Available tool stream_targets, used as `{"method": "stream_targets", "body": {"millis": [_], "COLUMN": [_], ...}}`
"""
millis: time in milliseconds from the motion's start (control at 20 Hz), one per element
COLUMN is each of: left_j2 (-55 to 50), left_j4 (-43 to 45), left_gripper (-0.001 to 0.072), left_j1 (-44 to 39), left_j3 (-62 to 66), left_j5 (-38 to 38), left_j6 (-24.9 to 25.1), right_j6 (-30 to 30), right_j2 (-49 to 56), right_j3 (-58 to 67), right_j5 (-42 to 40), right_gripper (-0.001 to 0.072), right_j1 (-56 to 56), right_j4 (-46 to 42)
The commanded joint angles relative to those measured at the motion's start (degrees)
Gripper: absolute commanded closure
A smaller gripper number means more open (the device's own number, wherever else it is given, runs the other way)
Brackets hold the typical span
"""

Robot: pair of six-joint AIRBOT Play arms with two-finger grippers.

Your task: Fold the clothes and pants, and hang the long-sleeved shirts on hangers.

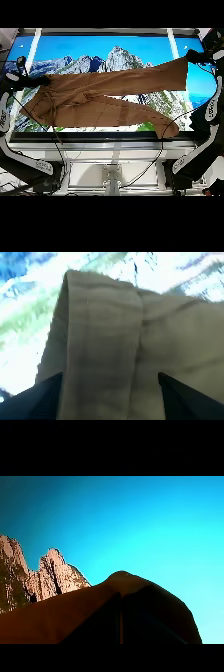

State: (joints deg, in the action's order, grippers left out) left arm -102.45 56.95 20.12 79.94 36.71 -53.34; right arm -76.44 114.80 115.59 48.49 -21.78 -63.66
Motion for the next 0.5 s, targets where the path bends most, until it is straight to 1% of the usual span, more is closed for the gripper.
{"method": "stream_targets", "body": {"millis": [0, 50, 100, 150, 250, 450], "left_j2": [-1.99, -2.12, -2.1, -2.1, -2.1, -1.77], "left_j4": [0.92, 0.92, 0.92, 0.92, 0.94, 0.94], "left_gripper": [0.017, 0.0242, 0.0377, 0.0497, 0.0669, 0.0671], "left_j1": [-1.99, -2.62, -3.41, -4.11, -5.51, -6.86], "left_j3": [0.15, 0.15, 0.15, 0.15, 0.15, 0.15], "left_j5": [-8.46, -11.08, -14.38, -17.86, -25.55, -40.94], "left_j6": [0.24, 0.24, 0.24, 0.24, 0.24, 0.24], "right_j6": [0.0, 0.0, 0.0, 0.0, 0.0, 0.02], "right_j2": [-0.04, -0.04, -0.04, -0.04, -0.07, -0.17], "right_j3": [-0.02, -0.02, -0.02, -0.02, -0.02, 0.0], "right_j5": [0.87, 1.09, 1.51, 1.99, 3.17, 3.63], "right_gripper": [0.0702, 0.0702, 0.0702, 0.0702, 0.0702, 0.0702], "right_j1": [0.04, 0.04, 0.04, 0.04, 0.04, 0.04], "right_j4": [0.04, 0.04, 0.13, 0.44, 0.68, 0.66]}}
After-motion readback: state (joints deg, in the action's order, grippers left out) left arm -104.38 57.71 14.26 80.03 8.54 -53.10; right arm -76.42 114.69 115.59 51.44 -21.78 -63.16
